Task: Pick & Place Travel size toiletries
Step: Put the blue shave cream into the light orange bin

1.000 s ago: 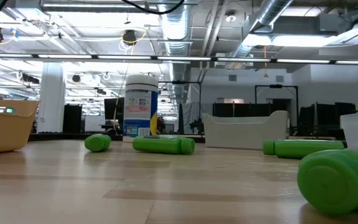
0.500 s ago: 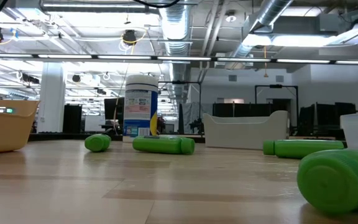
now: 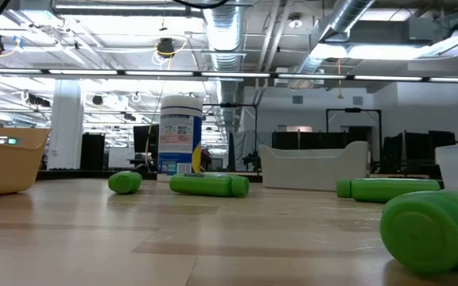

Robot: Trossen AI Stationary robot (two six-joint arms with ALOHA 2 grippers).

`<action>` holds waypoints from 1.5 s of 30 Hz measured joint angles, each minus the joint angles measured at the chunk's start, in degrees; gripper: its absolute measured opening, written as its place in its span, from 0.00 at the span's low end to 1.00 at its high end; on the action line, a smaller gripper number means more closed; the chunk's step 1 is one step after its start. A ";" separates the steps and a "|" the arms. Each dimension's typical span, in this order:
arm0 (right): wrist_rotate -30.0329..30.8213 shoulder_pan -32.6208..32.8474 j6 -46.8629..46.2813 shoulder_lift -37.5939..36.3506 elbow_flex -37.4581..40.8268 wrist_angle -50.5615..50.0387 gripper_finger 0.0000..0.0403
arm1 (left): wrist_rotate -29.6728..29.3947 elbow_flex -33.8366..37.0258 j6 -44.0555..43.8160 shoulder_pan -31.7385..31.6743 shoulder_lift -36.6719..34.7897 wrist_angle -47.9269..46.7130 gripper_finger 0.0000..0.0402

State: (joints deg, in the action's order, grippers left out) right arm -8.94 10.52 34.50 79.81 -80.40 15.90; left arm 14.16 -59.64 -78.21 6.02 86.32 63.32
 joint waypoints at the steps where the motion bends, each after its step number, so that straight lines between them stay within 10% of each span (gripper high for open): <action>1: 0.00 -0.19 0.00 0.00 0.00 0.30 0.33 | 0.10 0.00 0.20 0.00 0.00 -0.04 0.39; 14: 0.01 -0.04 -1.36 -0.02 0.00 1.30 0.33 | 0.21 0.00 3.41 -0.35 -0.02 0.08 0.13; 34: 0.29 -0.07 -1.54 -0.98 0.11 1.06 0.36 | -0.82 -0.07 7.29 -0.39 -0.09 0.32 0.05; 45: 1.84 0.41 -1.60 -1.20 -0.13 0.89 0.57 | -1.60 0.11 7.75 -0.89 0.02 -0.12 0.05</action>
State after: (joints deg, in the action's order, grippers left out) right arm -7.09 10.93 32.91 78.61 -80.53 16.79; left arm 12.56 -59.53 -70.46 5.14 86.35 63.20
